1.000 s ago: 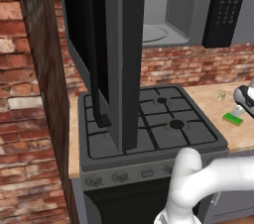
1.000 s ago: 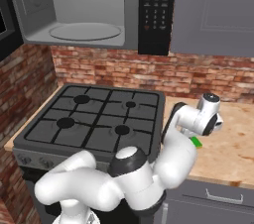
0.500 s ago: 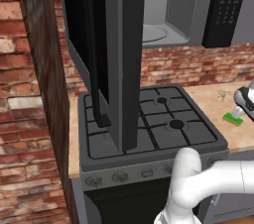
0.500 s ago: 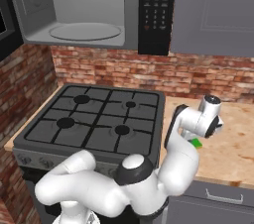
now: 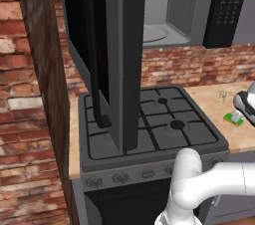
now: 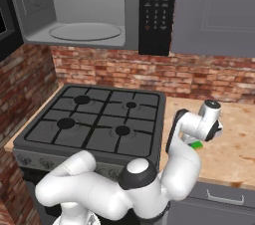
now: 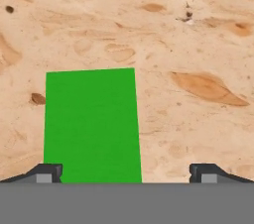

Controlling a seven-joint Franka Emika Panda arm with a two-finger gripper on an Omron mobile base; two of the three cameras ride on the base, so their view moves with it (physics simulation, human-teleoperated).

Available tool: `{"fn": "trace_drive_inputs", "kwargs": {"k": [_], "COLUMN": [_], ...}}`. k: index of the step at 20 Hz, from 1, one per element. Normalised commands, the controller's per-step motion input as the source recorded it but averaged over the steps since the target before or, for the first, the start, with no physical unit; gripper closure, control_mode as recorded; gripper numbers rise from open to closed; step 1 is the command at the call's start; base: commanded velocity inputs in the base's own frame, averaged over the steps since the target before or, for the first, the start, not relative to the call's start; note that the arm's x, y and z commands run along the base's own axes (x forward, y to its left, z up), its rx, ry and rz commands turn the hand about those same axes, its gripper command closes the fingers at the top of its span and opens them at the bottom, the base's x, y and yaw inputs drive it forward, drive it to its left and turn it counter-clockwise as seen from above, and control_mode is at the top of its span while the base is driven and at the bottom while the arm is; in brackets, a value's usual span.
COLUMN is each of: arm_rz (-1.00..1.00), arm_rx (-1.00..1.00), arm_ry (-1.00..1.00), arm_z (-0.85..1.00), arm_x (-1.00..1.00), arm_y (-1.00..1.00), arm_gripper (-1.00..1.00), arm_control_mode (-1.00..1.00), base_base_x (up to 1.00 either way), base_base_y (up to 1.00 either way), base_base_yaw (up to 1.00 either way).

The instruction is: Place the sponge inside the microwave to prepare for sanitizing.

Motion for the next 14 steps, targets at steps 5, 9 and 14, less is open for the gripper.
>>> {"fn": "trace_drive_inputs", "kwargs": {"k": [5, 9, 14], "arm_rz": [0.02, 0.02, 0.01], "arm_rx": [0.00, 0.00, 0.00], "arm_ry": [0.00, 0.00, 0.04], "arm_z": [-0.13, -0.10, -0.16], "arm_x": [0.19, 0.17, 0.02], "arm_y": [0.02, 0.01, 0.05], "arm_gripper": [-1.00, -1.00, -1.00], "arm_control_mode": [-1.00, -1.00, -1.00], "base_base_x": [0.00, 0.00, 0.00], "base_base_y": [0.00, 0.00, 0.00], "base_base_yaw": [0.00, 0.00, 0.00]}}
